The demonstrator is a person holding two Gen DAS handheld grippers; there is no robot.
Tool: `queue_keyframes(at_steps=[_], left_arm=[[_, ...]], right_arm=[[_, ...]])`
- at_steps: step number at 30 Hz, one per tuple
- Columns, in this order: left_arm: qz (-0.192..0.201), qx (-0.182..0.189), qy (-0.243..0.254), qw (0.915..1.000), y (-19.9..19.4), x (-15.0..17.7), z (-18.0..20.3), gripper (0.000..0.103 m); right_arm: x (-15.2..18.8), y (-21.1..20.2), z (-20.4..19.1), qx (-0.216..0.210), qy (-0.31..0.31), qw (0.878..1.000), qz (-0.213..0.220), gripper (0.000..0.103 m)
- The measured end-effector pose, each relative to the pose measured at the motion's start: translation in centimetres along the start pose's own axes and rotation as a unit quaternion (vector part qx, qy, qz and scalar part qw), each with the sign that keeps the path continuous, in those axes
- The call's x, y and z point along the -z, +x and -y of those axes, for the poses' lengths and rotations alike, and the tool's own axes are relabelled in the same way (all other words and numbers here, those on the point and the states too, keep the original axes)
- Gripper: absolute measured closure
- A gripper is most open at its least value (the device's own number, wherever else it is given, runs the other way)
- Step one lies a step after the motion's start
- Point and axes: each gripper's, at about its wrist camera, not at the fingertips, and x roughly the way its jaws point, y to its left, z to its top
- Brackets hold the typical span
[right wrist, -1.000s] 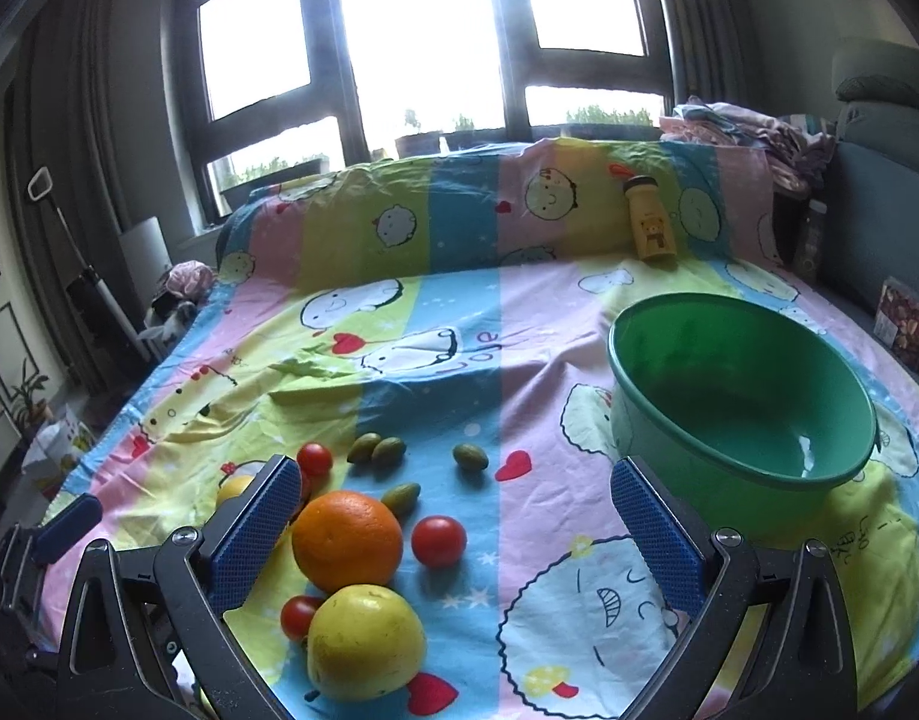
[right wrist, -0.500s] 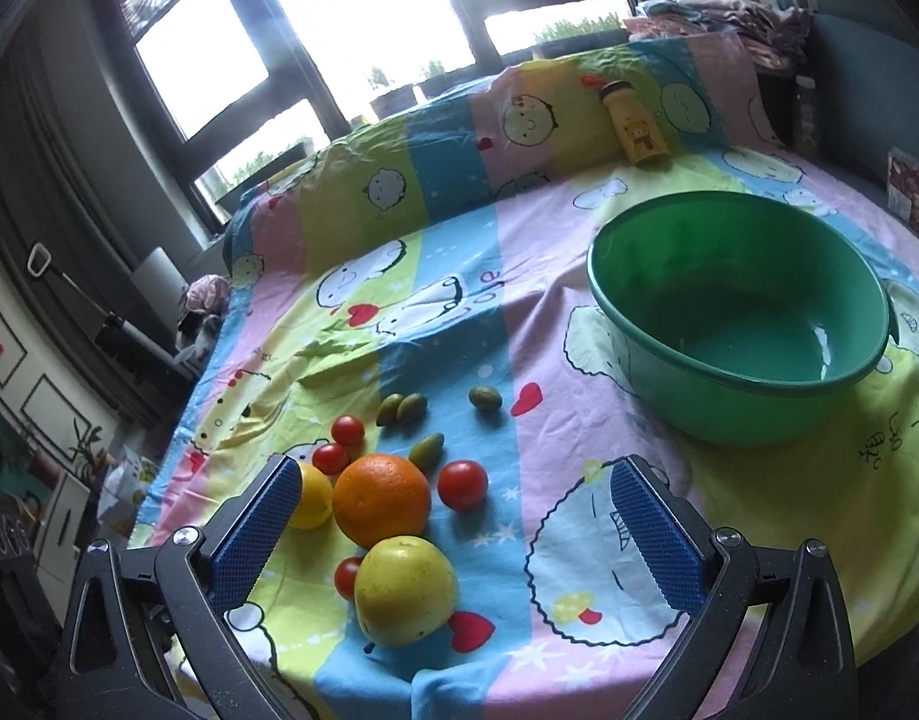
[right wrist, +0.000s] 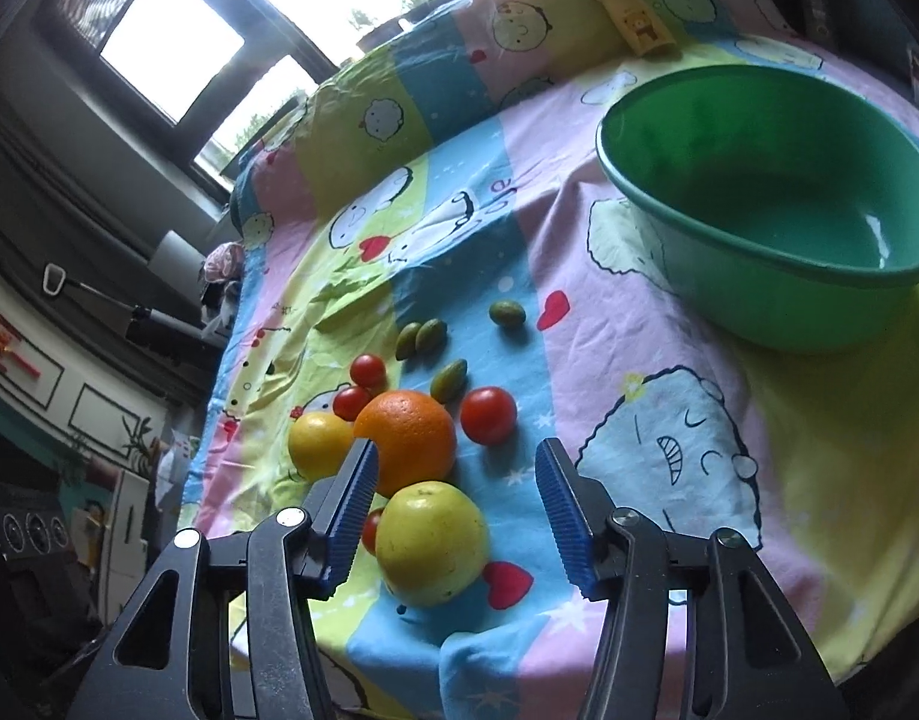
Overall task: Organize fruits
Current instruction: 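Move the right gripper toward the yellow-green pear beside the orange, then close the right gripper around the yellow-green pear and lift it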
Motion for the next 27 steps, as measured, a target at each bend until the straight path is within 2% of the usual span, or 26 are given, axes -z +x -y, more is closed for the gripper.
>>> queue_keyframes(at_steps=[5,10,15,27], left_arm=[[-0.020,0.016,0.004,0.9997,0.7,0.2,0.5,0.056],[-0.040,0.037,0.015,0.9984,1.5,0.6,1.3,0.058],[-0.057,0.024,0.038,0.9974,2.4,1.3,2.4,0.058],[-0.087,0.023,0.044,0.9950,4.6,1.5,2.8,0.058]], right_arm=[[0.3,1.5,0.3,-0.023,0.019,0.999,-0.038,0.048],[0.6,2.5,0.0,-0.020,0.007,0.998,-0.057,0.059],[1.0,3.5,0.2,-0.029,0.014,0.996,-0.082,0.059],[1.2,3.7,0.9,-0.055,0.026,0.993,-0.098,0.059]])
